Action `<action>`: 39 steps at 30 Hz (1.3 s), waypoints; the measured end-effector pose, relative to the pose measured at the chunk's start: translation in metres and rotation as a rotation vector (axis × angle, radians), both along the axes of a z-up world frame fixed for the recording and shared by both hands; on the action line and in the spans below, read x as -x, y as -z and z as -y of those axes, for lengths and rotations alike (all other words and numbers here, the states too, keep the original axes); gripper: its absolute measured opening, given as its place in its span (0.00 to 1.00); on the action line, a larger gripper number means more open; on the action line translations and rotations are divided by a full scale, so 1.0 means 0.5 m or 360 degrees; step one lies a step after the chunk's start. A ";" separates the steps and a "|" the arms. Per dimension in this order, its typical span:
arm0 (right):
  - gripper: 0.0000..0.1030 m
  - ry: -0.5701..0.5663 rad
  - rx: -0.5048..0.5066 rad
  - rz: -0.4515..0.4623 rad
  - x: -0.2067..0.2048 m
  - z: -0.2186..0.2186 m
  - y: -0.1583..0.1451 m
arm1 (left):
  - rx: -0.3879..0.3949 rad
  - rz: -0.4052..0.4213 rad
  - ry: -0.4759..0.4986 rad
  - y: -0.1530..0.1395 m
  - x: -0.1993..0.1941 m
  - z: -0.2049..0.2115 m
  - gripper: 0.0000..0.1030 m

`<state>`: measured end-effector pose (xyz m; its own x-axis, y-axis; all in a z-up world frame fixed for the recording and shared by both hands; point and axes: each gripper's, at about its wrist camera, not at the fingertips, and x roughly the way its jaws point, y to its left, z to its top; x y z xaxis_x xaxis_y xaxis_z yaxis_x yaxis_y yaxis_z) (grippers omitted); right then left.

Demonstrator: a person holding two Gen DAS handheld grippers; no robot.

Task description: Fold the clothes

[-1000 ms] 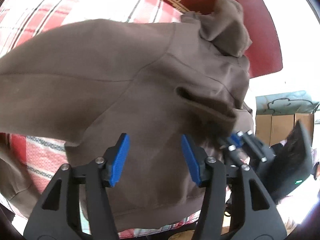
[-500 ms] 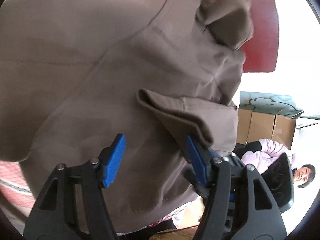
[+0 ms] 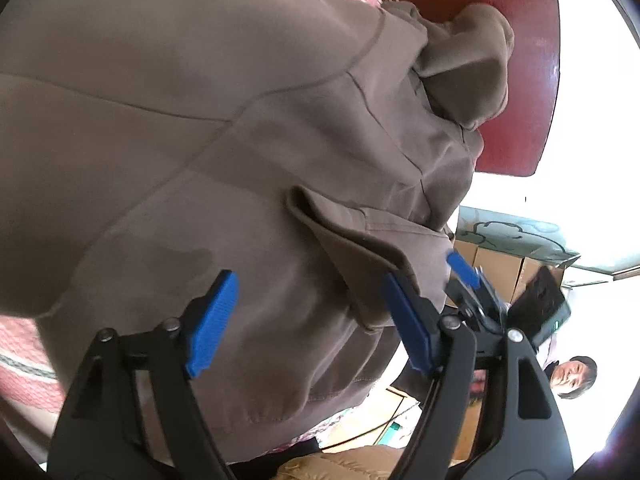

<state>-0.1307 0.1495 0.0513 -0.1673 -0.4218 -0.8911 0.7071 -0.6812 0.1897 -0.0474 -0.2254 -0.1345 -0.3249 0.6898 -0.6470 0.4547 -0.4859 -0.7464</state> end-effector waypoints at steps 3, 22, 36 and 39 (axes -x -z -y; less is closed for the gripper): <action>0.55 -0.0182 -0.0125 0.0013 0.037 0.041 0.030 | 0.0006 -0.0004 0.0088 -0.004 0.026 -0.043 0.74; 0.16 -0.0948 -0.0427 0.0276 0.043 0.141 0.157 | 0.0388 0.0152 0.0224 0.024 0.048 -0.116 0.43; 0.10 -0.0679 -0.0108 -0.0001 0.090 0.112 -0.005 | 0.0627 -0.0120 0.0106 -0.101 0.138 -0.034 0.12; 0.12 -0.0594 -0.0183 0.0022 0.130 0.139 0.045 | 0.0688 -0.0038 0.0166 -0.070 0.159 -0.032 0.12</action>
